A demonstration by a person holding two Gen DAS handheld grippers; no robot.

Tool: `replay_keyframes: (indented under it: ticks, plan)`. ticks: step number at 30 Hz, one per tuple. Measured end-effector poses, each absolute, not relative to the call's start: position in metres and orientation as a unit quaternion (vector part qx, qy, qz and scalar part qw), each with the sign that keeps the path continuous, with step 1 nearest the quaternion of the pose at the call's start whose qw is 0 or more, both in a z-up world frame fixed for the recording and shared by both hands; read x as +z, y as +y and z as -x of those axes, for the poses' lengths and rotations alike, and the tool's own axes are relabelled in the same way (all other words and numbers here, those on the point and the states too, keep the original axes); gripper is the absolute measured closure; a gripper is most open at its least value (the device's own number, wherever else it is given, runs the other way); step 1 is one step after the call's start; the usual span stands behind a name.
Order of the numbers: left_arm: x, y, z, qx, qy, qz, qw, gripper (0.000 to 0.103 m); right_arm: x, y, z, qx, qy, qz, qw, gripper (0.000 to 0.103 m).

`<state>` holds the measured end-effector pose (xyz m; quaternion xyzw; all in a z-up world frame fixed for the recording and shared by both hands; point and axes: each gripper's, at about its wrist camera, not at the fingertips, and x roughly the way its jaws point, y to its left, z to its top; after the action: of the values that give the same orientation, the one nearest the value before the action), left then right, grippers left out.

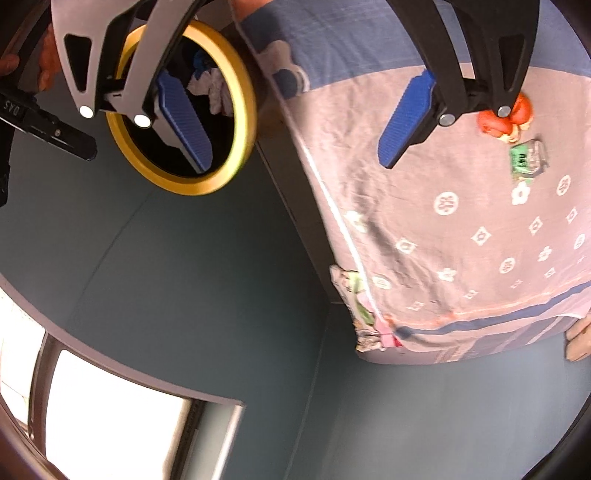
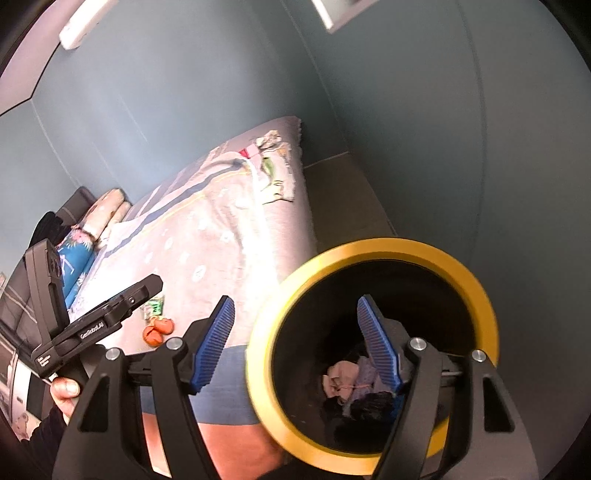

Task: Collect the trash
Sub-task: 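Move both open tools back toward the wrapper and orange peels, then lower the left tool onto the silver-green snack wrapper and close it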

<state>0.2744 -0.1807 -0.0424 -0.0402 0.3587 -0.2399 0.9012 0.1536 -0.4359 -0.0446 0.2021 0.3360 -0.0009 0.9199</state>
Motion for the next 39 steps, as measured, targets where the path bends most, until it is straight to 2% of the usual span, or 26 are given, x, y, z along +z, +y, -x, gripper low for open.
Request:
replay_keyframes:
  ticks: [17, 32, 39]
  plan:
    - [-0.033, -0.062, -0.301, -0.143, 0.338, 0.079, 0.927, 0.013, -0.018, -0.323, -0.202, 0.090, 0.342, -0.131, 0.926, 0.033]
    - [-0.079, 0.040, -0.340, -0.051, 0.367, 0.090, 0.924, 0.013, -0.035, -0.227, -0.248, 0.156, 0.359, -0.087, 0.916, 0.033]
    - [-0.107, 0.068, -0.367, -0.032, 0.386, 0.086, 0.918, 0.013, -0.066, -0.180, -0.278, 0.198, 0.382, -0.057, 0.901, 0.031]
